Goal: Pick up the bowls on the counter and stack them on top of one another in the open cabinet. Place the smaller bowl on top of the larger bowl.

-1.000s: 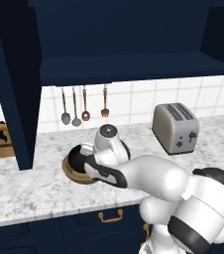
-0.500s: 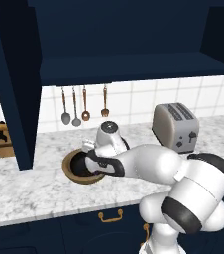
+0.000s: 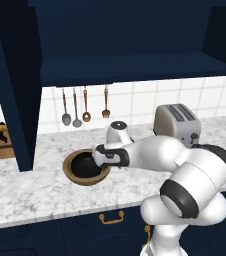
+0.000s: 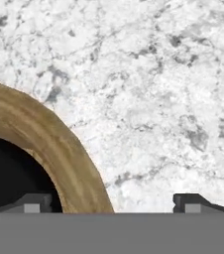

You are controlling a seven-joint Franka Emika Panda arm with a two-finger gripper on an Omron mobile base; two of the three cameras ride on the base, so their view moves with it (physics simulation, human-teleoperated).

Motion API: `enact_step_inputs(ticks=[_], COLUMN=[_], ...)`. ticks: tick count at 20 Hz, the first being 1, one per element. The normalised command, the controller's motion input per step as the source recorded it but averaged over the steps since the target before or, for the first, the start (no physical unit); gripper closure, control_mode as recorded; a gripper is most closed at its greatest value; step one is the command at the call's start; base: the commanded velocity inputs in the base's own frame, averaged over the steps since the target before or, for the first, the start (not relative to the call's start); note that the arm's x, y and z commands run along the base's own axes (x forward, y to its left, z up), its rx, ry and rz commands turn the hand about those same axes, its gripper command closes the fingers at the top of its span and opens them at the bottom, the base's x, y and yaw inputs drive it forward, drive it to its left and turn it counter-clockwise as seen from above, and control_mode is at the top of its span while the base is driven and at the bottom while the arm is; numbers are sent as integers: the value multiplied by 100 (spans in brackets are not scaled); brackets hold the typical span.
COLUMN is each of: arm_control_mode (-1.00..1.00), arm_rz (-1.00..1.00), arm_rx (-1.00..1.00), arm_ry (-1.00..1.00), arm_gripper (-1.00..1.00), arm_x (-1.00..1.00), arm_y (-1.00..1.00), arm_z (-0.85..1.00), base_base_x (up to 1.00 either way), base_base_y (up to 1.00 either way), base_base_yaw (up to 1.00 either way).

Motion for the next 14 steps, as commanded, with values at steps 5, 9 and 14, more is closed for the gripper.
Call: enact_step_inputs(ticks=[5, 9, 14], arm_control_mode=[-100, -100, -100], arm_rz=[1, 0, 0], arm_rx=[-5, 0, 0], arm_ry=[10, 0, 0], arm_gripper=[-100, 100, 100], arm_x=[12, 3, 0], arm_y=[29, 9, 0], arm_z=[-56, -19, 1], base_base_x=[0, 0, 0], base_base_y=[0, 0, 0], base_base_yaw=[0, 0, 0])
